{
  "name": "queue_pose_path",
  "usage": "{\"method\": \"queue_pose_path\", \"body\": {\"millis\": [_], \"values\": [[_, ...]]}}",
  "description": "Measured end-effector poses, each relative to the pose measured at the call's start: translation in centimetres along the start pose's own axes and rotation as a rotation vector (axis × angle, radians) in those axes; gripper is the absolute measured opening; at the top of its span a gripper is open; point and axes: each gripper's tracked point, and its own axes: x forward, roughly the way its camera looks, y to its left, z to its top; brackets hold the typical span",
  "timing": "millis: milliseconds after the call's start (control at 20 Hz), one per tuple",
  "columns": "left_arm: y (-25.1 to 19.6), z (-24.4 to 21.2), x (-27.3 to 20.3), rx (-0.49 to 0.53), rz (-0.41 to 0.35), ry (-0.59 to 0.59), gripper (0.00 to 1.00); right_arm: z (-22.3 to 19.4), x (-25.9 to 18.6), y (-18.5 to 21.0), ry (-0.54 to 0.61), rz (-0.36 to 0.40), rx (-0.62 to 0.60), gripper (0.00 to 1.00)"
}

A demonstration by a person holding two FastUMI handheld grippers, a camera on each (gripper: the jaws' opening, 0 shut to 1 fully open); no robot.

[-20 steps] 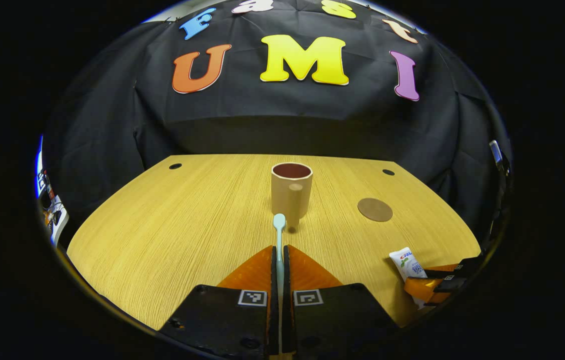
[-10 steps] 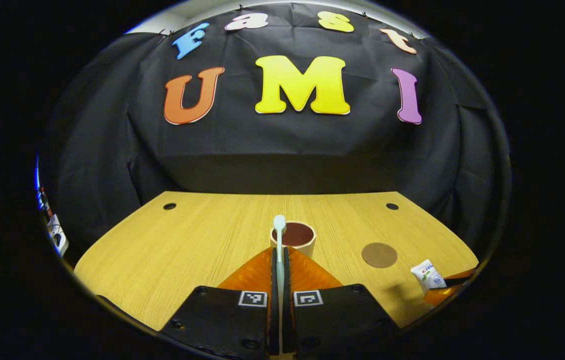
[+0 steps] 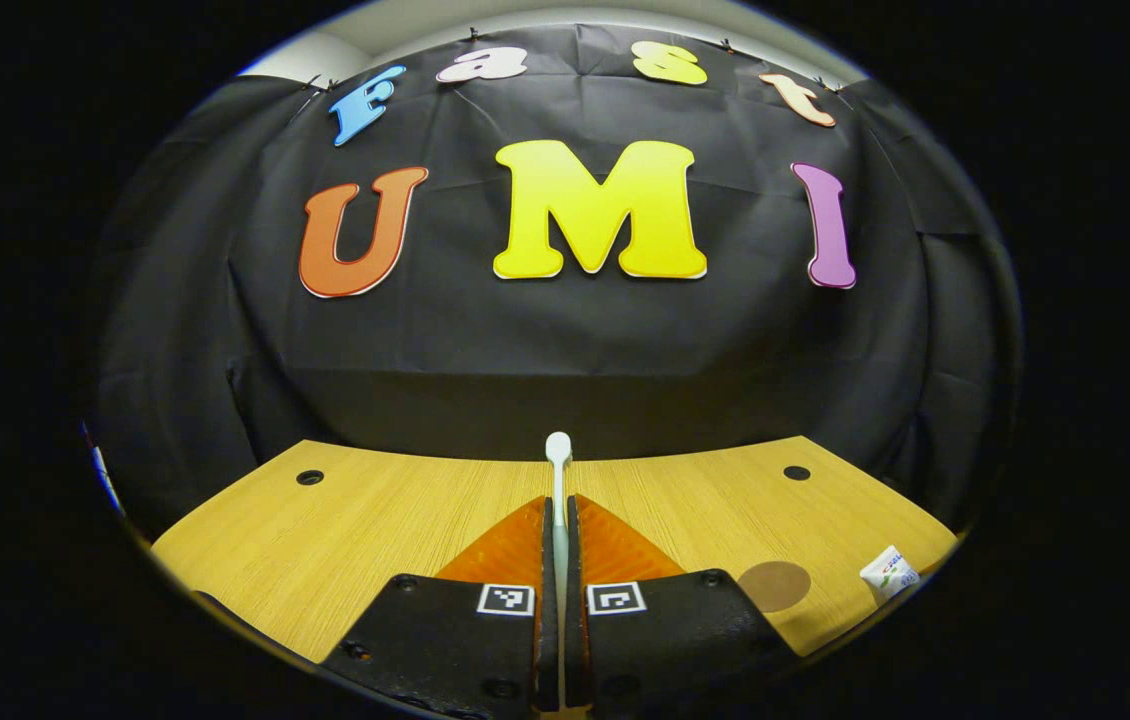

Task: Put the toothbrush and toothpaste on the desktop into the cup, then pick up the cup and place it on the coaster on the desktop.

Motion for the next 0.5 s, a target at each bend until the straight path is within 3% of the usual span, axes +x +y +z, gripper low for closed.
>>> {"method": "queue_pose_path", "body": {"millis": [500], "values": [[0.6,3.7,4.8,-0.029,-0.009,-0.125,0.05,-0.4,2.1,1.4,0.049,0.009,0.017,0.14]]}}
